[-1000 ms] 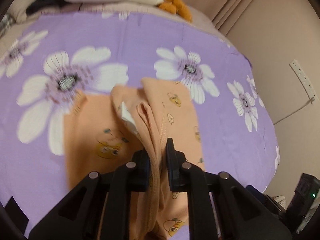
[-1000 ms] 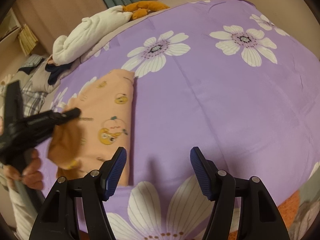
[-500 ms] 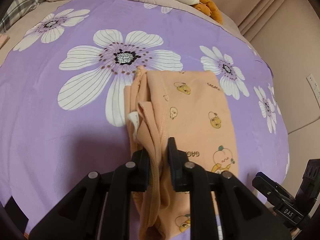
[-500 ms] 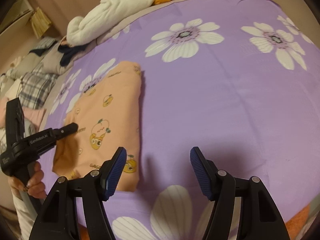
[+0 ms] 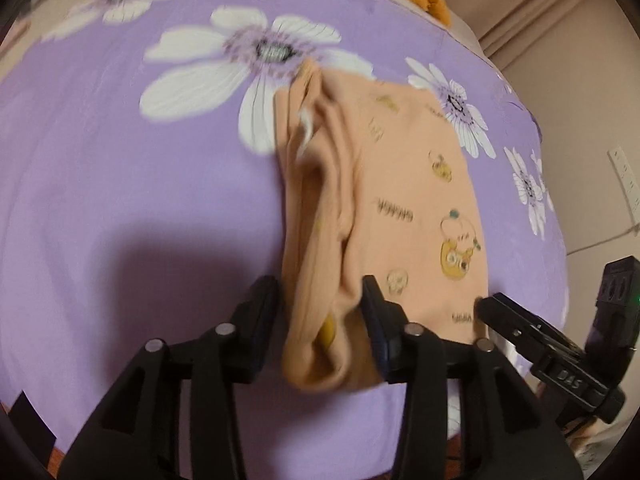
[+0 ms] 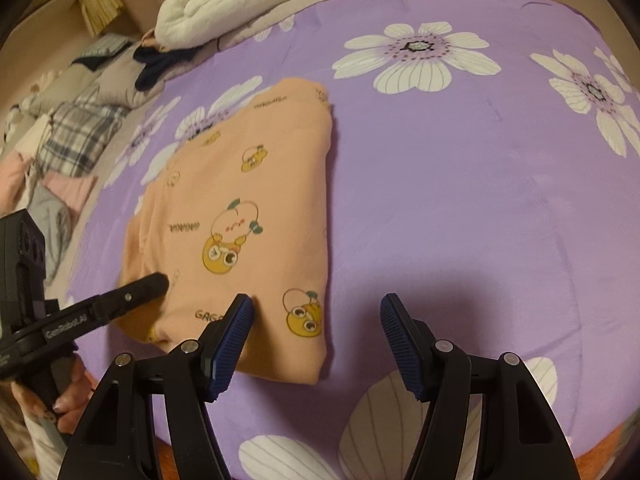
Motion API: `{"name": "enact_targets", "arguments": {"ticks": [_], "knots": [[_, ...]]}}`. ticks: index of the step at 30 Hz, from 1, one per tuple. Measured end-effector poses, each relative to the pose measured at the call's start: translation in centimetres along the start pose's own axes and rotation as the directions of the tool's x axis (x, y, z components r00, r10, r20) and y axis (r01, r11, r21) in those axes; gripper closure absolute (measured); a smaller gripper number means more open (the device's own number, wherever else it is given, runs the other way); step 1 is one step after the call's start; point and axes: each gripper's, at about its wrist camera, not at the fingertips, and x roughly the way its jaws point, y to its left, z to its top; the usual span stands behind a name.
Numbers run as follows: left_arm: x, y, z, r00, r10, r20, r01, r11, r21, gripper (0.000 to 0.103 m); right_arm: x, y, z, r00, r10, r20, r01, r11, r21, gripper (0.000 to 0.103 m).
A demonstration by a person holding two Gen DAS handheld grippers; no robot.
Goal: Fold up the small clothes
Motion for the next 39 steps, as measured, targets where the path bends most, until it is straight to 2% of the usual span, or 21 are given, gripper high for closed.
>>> {"name": "enact_targets", "arguments": {"ticks": [6,8,10,11,12,15,18,21,26,28,29,31,33,34,35,36,39], "knots": [[-1.0,0.0,-1.0,1.0,-0.014,-0.009,0.014,1.0,0.014,0.056,0.1,0.0,-0.1,1.0,0.017,-0.011,-0.017,1.0,-0.009,0.037],[-1.7,-0.1,-0.6,1.0,-0.027,-0.005,0.027,1.0,0.006,0.048,-0.3,0.0,0.2,1.0,0.03,0.004,-0.03,0.999,-0.018,0.037],[-2.7,-0.2,0.1,0.997,-0.052,0.056,0.052,0.999,0.002,0.027,-0.6,-0.1,0.6,0.999,0.035,0.02,-0.034,0.999,-0.023,0.027],[-3.1,-0.2,0.5,0.994,-0.064,0.094,0.064,0.998,0.002,0.022,-0.7,-0.2,1.0,0.999,0.033,0.032,-0.032,0.999,-0.021,0.018],[-3.2,-0.3,0.8,0.992,-0.065,0.11,0.066,0.998,0.002,0.015,-0.8,-0.3,1.4,0.999,0.026,0.044,-0.026,1.0,-0.015,0.016],[-1.9,-0.5,1.8,0.991,-0.094,0.091,0.094,0.996,0.004,0.014,-0.1,-0.5,2.7,0.998,0.045,0.05,-0.044,0.999,-0.009,0.016],[0.4,-0.9,2.2,0.99,-0.137,0.029,0.138,0.99,-0.007,0.014,1.7,-0.6,3.7,0.996,0.084,0.007,-0.084,0.996,0.006,0.016],[2.3,-1.9,2.2,0.988,-0.151,-0.021,0.151,0.988,0.016,0.014,3.1,-0.3,4.2,0.994,0.109,-0.021,-0.109,0.994,0.013,0.016],[3.4,-2.7,2.8,0.99,-0.136,-0.031,0.137,0.99,0.044,0.018,5.0,0.7,4.9,0.985,0.168,-0.043,-0.167,0.986,0.014,0.016],[3.7,-2.8,3.2,0.991,-0.126,-0.036,0.128,0.991,0.046,0.029,5.5,1.1,5.2,0.981,0.188,-0.045,-0.188,0.982,0.012,0.021],[3.7,-2.8,3.3,0.993,-0.112,-0.035,0.114,0.992,0.049,0.035,5.8,1.4,5.3,0.978,0.202,-0.047,-0.202,0.979,0.006,0.027],[3.7,-2.7,3.5,0.996,-0.085,-0.033,0.087,0.995,0.054,0.054,6.1,1.9,5.4,0.982,0.182,-0.05,-0.182,0.983,-0.004,0.035],[3.6,-2.7,3.5,0.996,-0.085,-0.03,0.086,0.995,0.046,0.064,5.9,2.0,5.6,0.986,0.162,-0.047,-0.163,0.986,-0.022,0.053],[3.5,-2.8,3.5,0.996,-0.086,-0.024,0.087,0.995,0.04,0.067,5.7,2.1,5.6,0.987,0.156,-0.044,-0.157,0.987,-0.03,0.058],[3.2,-2.9,3.5,0.996,-0.084,-0.018,0.085,0.996,0.041,0.069,5.3,2.2,5.7,0.988,0.151,-0.034,-0.153,0.987,-0.041,0.069],[2.9,-3.3,3.5,0.997,-0.076,-0.008,0.076,0.996,0.05,0.07,5.0,2.2,5.8,0.988,0.152,-0.026,-0.153,0.987,-0.047,0.073],[1.7,-4.5,3.4,0.997,-0.075,0.025,0.073,0.994,0.086,0.071,3.7,2.3,6.0,0.988,0.156,-0.002,-0.156,0.986,-0.06,0.075]]}}
